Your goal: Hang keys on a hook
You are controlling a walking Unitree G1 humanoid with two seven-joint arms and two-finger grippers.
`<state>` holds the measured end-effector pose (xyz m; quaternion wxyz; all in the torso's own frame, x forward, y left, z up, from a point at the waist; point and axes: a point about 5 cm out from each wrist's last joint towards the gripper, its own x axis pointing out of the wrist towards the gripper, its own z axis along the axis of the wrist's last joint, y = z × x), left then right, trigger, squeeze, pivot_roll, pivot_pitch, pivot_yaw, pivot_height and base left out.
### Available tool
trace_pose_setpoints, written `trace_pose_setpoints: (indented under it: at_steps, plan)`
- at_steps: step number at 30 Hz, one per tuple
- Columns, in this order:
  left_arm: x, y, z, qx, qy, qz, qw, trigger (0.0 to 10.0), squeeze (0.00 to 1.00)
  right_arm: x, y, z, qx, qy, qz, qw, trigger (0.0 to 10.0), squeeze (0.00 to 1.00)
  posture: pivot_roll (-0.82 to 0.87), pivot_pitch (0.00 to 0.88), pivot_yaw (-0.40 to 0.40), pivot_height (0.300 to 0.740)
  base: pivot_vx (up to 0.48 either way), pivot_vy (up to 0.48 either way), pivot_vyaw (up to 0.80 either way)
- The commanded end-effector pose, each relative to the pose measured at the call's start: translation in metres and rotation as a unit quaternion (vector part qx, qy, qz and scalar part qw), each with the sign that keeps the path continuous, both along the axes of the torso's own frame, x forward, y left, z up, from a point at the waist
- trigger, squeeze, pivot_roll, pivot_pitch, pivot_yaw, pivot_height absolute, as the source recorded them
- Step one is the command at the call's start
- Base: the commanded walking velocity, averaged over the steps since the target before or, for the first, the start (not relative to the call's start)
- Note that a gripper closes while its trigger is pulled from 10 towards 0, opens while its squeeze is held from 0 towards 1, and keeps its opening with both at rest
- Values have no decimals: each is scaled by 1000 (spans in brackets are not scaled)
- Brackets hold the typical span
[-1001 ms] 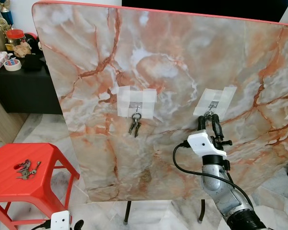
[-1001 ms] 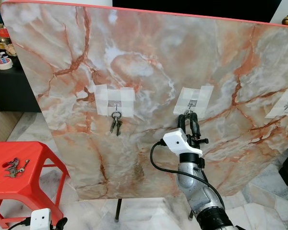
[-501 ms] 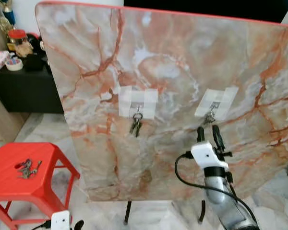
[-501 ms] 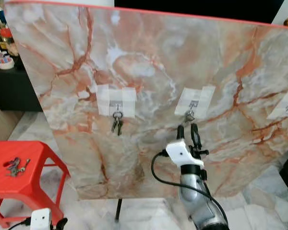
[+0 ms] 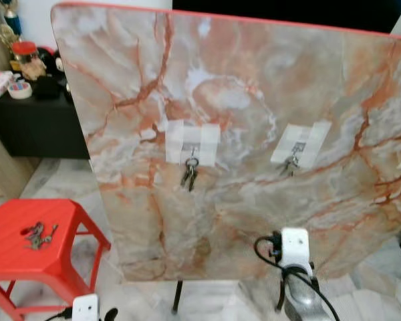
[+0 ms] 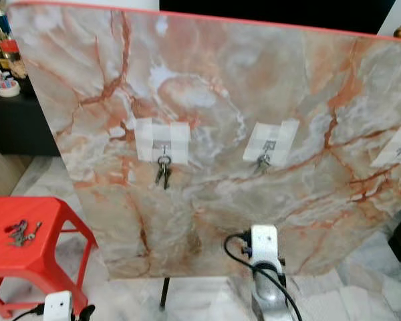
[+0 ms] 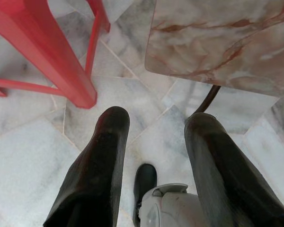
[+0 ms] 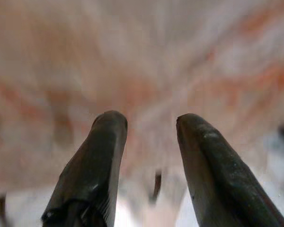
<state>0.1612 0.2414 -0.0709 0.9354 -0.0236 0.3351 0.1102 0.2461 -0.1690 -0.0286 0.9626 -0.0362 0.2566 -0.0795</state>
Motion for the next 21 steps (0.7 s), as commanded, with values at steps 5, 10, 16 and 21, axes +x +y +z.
trace_pose_setpoints:
  at_steps: [5,10,16,21]
  plan:
    - [-2,-3,-3,8,19,-18,1000,10000,0,-24,7,-29,-18,93,54,994,10000,0,57,19,-119,740,0,0,0]
    - [2,-9,-7,7,54,-39,998,10000,0,-52,6,-50,58,178,34,982,10000,0,69,15,-118,740,0,0,0]
    - [11,-14,-7,19,81,-75,994,10000,0,-73,-6,-61,95,216,-34,971,10000,0,54,10,-104,740,0,0,0]
    - [19,-10,-2,18,67,-67,995,10000,0,-79,-2,-64,112,224,10,968,10000,0,50,9,-87,740,0,0,0]
